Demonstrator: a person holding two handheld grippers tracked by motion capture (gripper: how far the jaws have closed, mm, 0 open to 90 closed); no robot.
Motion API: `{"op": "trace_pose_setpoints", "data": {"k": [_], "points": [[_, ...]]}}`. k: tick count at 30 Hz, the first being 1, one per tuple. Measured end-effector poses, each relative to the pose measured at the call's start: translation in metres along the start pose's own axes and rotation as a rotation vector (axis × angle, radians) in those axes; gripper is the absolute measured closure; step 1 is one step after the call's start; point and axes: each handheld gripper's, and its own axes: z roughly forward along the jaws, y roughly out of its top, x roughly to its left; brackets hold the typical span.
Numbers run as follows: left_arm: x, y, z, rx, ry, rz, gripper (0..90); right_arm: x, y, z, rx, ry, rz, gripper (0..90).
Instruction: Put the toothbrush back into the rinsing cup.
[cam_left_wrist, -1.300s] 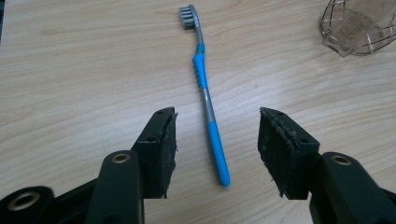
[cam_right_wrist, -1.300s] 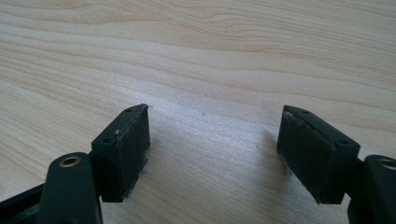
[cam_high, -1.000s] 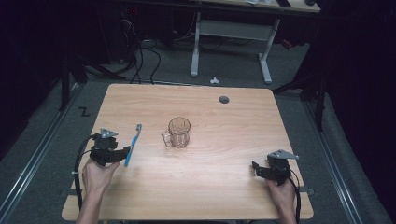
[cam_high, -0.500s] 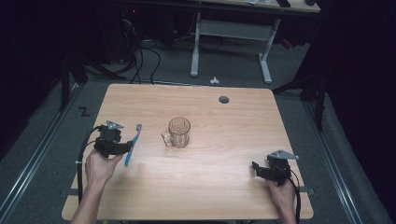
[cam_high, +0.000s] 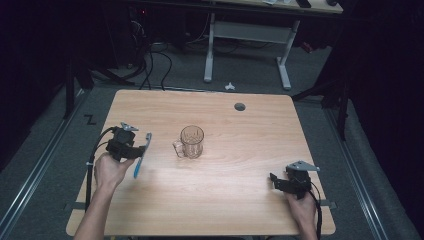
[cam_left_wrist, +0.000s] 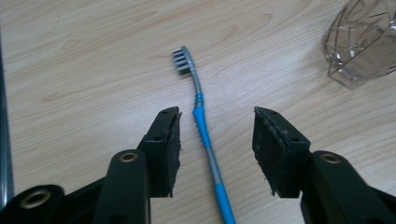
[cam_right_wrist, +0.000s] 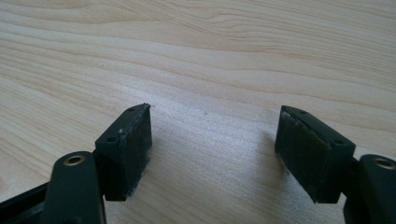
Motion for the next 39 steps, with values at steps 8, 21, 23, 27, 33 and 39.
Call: {"op": "trace_pose_setpoints", "data": {"k": [8, 21, 23, 27, 33, 39], "points": [[-0.004, 0.012, 0.012, 0.049, 0.017, 0.027, 50.0, 0.000, 0.000, 0.000, -0.003, 0.004, -0.006, 28.9], [0.007, 0.022, 0.041, 0.115, 0.005, -0.018, 54.6, 0.000, 0.000, 0.000, -0.003, 0.005, -0.005, 28.9], [0.009, 0.022, 0.046, 0.125, 0.006, -0.028, 56.0, 0.000, 0.000, 0.000, -0.002, 0.004, -0.003, 28.9], [0.012, 0.022, 0.053, 0.145, -0.001, -0.043, 59.2, 0.000, 0.000, 0.000, -0.003, 0.005, -0.005, 28.9], [0.014, 0.022, 0.060, 0.170, -0.026, -0.075, 59.3, 0.000, 0.000, 0.000, -0.003, 0.005, -0.004, 28.9], [0.015, 0.022, 0.067, 0.190, -0.027, -0.087, 61.7, 0.000, 0.000, 0.000, -0.003, 0.004, -0.004, 28.8]]}}
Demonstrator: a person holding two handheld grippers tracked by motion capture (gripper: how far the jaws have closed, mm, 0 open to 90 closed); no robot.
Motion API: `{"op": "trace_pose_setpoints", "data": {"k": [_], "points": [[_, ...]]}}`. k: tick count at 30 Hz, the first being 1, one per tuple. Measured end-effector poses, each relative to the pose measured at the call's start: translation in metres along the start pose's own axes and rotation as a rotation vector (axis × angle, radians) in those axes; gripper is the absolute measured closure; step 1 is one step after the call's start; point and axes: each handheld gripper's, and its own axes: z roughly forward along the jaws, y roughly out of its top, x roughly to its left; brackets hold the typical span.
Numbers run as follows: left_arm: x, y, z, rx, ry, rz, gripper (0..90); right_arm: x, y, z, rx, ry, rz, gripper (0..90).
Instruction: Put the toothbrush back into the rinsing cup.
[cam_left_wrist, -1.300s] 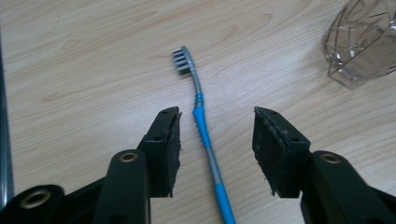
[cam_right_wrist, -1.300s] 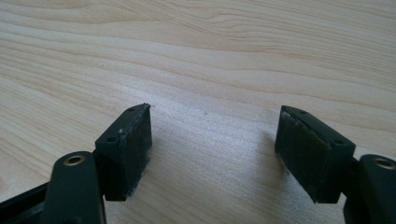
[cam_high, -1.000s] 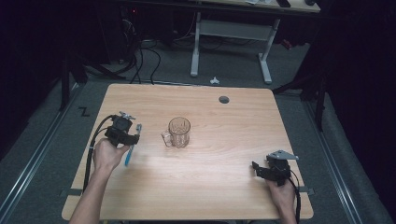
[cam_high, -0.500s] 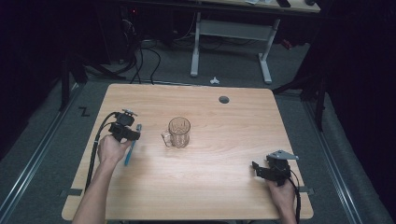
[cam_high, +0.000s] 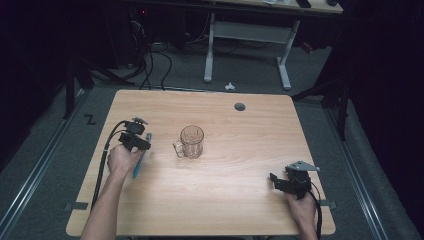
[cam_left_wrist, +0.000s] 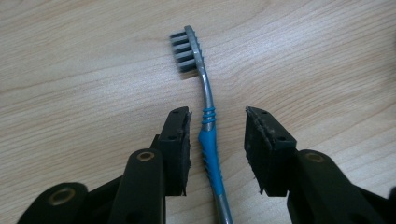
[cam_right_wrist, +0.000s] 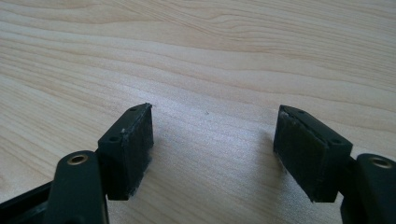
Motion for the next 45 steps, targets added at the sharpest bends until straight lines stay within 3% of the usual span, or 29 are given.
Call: {"op": "trace_pose_setpoints", "data": {"k": [13, 17, 26, 45], "points": [[0.003, 0.001, 0.012, 0.035, -0.005, -0.021, 69.5, 0.000, 0.000, 0.000, 0.001, 0.000, 0.003, 28.7], [0.001, 0.001, 0.016, 0.057, 0.013, -0.013, 71.3, 0.000, 0.000, 0.000, 0.001, -0.001, 0.003, 28.6], [0.003, 0.002, 0.016, 0.057, 0.014, -0.029, 78.4, 0.000, 0.000, 0.000, 0.001, -0.001, 0.004, 28.6], [0.004, 0.001, 0.016, 0.064, 0.006, -0.015, 79.7, 0.000, 0.000, 0.000, 0.001, -0.004, 0.006, 28.1]]}}
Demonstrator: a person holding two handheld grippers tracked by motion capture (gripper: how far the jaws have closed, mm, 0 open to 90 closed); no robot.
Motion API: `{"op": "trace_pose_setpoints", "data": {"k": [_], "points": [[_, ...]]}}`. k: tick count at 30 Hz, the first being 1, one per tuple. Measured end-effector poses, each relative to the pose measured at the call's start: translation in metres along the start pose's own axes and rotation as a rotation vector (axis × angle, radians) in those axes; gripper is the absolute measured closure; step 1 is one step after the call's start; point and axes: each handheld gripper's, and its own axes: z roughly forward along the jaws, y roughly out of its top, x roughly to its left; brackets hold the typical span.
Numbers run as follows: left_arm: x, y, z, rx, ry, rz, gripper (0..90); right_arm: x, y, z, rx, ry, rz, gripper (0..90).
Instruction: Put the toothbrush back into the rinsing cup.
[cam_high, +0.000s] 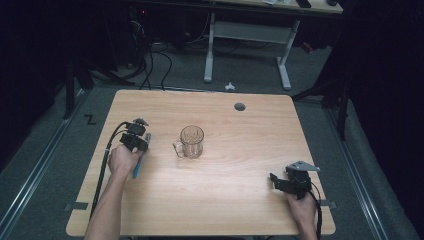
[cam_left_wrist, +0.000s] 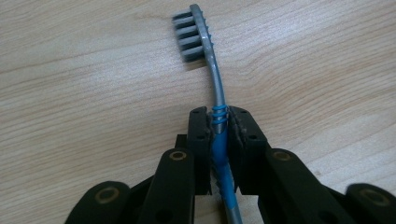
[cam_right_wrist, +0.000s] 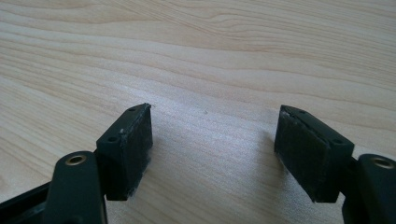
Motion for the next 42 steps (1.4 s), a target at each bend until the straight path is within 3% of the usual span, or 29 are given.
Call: {"op": "trace_pose_setpoints", "data": {"k": [6, 11, 25, 42], "points": [[0.000, 0.000, -0.002, -0.003, -0.006, 0.004, 79.8, 0.000, 0.000, 0.000, 0.000, 0.000, 0.000, 28.0], [0.001, 0.000, -0.015, -0.063, -0.052, -0.020, 79.8, 0.000, 0.000, 0.000, 0.001, 0.001, 0.000, 28.0], [-0.012, -0.009, -0.050, -0.164, -0.098, 0.039, 80.0, 0.000, 0.001, 0.001, 0.000, -0.001, 0.002, 28.0], [-0.023, -0.016, -0.069, -0.201, -0.095, 0.076, 79.9, 0.000, 0.001, 0.001, 0.001, -0.002, 0.002, 28.1]]}}
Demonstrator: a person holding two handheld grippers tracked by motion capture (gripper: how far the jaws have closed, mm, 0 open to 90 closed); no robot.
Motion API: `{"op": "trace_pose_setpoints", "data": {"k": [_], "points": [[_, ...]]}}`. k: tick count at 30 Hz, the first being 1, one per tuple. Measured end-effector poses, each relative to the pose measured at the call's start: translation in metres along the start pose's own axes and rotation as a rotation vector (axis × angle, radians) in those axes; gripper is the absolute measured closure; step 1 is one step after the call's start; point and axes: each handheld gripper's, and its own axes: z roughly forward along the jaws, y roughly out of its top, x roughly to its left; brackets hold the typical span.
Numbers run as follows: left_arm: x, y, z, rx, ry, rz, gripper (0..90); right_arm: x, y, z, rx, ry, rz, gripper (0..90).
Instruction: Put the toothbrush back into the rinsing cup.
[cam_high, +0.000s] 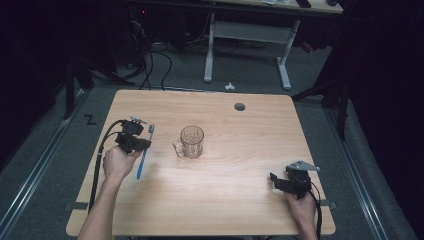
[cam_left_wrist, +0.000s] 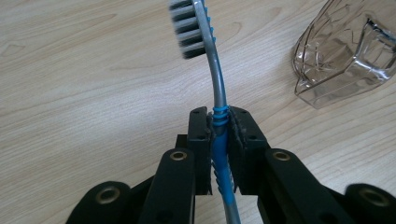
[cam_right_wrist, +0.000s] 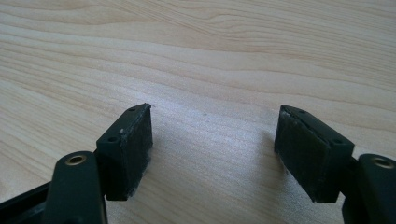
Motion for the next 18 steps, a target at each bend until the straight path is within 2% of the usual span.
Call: {"op": "trace_pose_setpoints", "data": {"k": [6, 12, 18], "points": [[-0.007, -0.002, -0.009, -0.020, -0.011, 0.023, 80.0, 0.000, 0.000, 0.000, 0.000, 0.000, 0.000, 28.0], [-0.014, -0.005, -0.021, -0.071, -0.023, 0.038, 80.1, 0.000, 0.000, 0.000, 0.000, -0.001, 0.001, 28.0], [-0.021, -0.006, -0.029, -0.120, -0.062, 0.049, 80.2, 0.000, 0.000, 0.000, 0.000, -0.001, 0.001, 28.0]]}}
